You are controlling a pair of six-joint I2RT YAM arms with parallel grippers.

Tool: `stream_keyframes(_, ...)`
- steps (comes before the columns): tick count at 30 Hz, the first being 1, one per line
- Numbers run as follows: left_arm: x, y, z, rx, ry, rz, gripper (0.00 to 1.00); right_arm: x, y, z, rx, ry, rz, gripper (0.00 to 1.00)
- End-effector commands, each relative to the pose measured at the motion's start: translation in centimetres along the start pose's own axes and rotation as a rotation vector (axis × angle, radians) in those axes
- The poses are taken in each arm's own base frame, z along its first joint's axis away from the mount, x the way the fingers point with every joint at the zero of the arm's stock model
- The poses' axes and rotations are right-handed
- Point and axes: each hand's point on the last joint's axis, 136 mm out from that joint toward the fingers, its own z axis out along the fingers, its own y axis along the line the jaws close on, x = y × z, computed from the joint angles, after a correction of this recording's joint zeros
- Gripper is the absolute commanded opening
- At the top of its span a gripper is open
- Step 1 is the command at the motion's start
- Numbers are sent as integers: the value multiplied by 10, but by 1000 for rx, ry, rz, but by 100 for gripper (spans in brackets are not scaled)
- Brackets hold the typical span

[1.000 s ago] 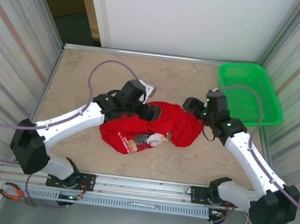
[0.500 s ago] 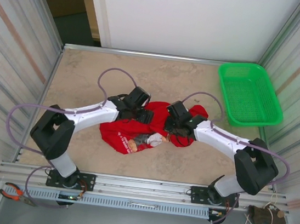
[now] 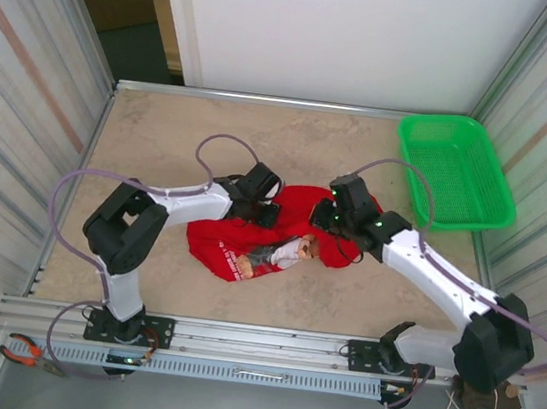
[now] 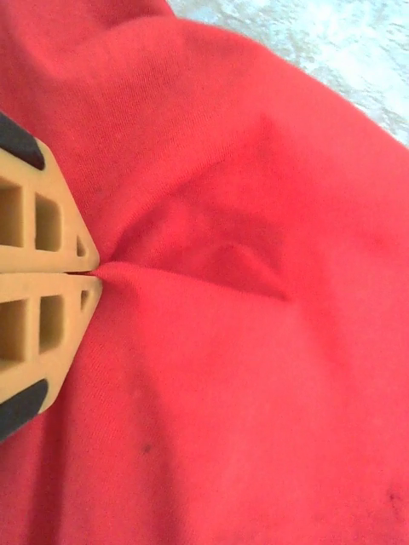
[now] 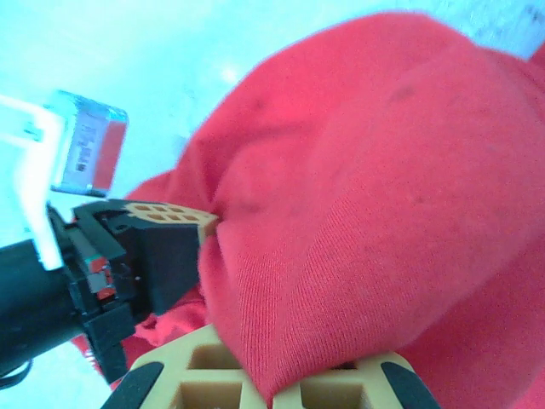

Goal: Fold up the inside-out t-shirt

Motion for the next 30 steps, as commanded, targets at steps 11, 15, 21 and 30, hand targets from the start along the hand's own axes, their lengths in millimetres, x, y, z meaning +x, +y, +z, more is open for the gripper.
stream_keyframes(11,-65,13,-121,167,-305,-125,0,-49,-7,-74,-163,-121,75,0)
stream_keyframes(15,-66,14,-134,180,-328,-106,32,-57,8,-87,-222,-126,28,0)
stream_keyframes(21,-63,-7,-147,158,-395,-13,69,-66,34,-105,-310,-123,-2,0)
stream_keyframes(30,-57,-68,-129,56,-441,254,73,-73,49,-117,-342,-134,-13,0)
